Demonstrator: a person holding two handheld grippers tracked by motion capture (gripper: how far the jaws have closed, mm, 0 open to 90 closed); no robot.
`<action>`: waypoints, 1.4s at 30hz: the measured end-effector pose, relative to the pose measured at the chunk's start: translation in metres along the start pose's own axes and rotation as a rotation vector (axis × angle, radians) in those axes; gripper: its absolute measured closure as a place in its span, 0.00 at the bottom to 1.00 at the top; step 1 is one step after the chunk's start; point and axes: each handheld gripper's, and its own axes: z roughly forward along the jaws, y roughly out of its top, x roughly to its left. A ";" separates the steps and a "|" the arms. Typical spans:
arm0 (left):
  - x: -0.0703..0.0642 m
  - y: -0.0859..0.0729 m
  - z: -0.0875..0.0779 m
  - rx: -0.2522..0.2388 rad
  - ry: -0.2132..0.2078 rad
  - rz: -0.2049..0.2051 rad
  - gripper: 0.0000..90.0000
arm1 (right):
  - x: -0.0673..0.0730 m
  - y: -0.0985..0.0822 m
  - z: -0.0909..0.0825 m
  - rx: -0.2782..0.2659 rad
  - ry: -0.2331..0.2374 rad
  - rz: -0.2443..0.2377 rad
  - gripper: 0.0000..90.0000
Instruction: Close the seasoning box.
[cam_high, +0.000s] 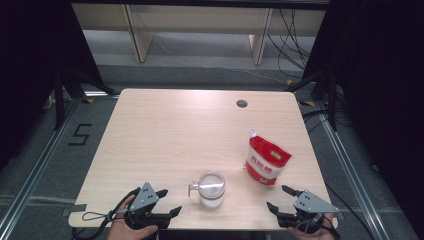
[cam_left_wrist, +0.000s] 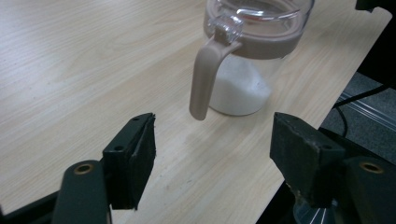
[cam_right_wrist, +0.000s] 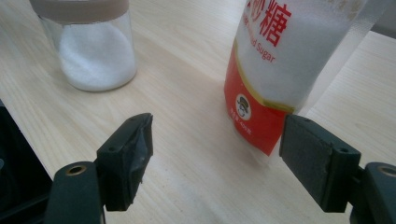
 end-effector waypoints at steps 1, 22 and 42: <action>0.000 -0.001 0.000 -0.016 0.000 0.010 0.33 | 0.002 0.000 -0.001 0.016 -0.003 0.020 0.30; 0.000 -0.023 0.004 0.026 -0.002 -0.019 0.26 | 0.003 -0.007 -0.006 0.030 0.002 0.033 0.28; 0.002 -0.026 0.005 0.021 0.011 0.004 0.24 | 0.003 -0.011 -0.004 0.051 0.006 0.052 0.26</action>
